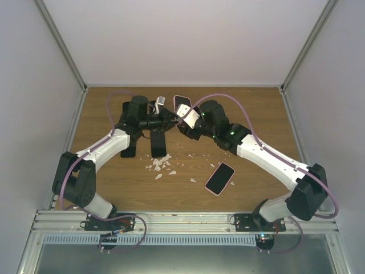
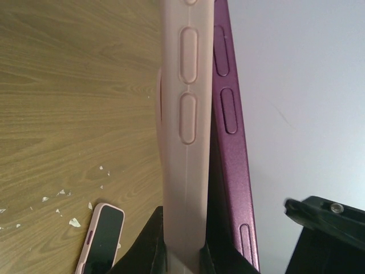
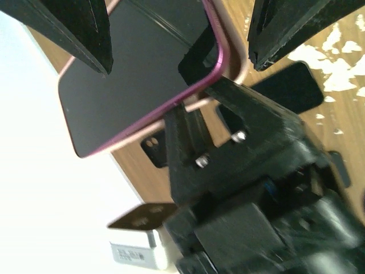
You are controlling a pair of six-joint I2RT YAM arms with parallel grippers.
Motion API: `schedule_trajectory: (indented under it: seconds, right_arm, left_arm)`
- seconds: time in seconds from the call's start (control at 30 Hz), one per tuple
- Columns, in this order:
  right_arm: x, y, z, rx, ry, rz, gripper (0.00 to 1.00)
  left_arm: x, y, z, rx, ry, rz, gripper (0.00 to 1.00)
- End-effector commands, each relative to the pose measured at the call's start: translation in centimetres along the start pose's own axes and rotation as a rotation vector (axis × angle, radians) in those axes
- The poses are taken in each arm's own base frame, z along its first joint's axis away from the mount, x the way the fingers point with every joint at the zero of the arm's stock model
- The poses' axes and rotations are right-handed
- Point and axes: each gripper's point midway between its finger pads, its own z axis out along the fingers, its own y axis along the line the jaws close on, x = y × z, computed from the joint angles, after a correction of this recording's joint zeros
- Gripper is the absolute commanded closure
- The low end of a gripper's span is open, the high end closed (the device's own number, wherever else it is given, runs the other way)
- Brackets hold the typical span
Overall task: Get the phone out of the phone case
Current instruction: Remove the phone case from the phone.
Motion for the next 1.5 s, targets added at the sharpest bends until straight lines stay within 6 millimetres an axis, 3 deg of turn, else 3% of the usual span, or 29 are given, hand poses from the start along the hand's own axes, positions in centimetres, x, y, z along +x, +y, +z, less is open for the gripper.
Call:
schedule_trajectory:
  seconds: [0.0, 0.3, 0.63, 0.93, 1.13, 1.27, 1.47]
  right_arm:
    - [0.7, -1.7, 0.6, 0.125, 0.033, -0.046, 0.36]
    - [2.1, -3.9, 0.4, 0.289, 0.066, -0.125, 0.5]
    - [2.1, -3.0, 1.4, 0.343, 0.048, -0.335, 0.51]
    - [2.3, -4.2, 1.9, 0.414, 0.067, -0.372, 0.52]
    - [1.5, -5.6, 1.1, 0.476, 0.058, -0.406, 0.75]
    - [0.0, -6.6, -0.2, 0.519, 0.027, -0.397, 0.9]
    - [-1.3, -7.5, -1.3, 0.539, 0.013, -0.354, 0.99]
  left_arm:
    - [-1.0, -2.3, -0.5, 0.087, -0.035, 0.077, 1.0]
    - [-0.5, -2.6, -0.5, 0.126, -0.003, 0.065, 1.0]
    - [1.4, -4.5, 0.0, 0.191, 0.069, 0.108, 1.0]
    - [2.7, -5.2, 0.2, 0.217, 0.121, 0.14, 1.0]
    - [2.8, -5.1, 0.2, 0.212, 0.125, 0.143, 1.0]
    - [2.3, -4.3, 0.3, 0.178, 0.098, 0.132, 1.0]
    - [1.0, -2.3, 0.6, 0.106, 0.044, 0.1, 1.0]
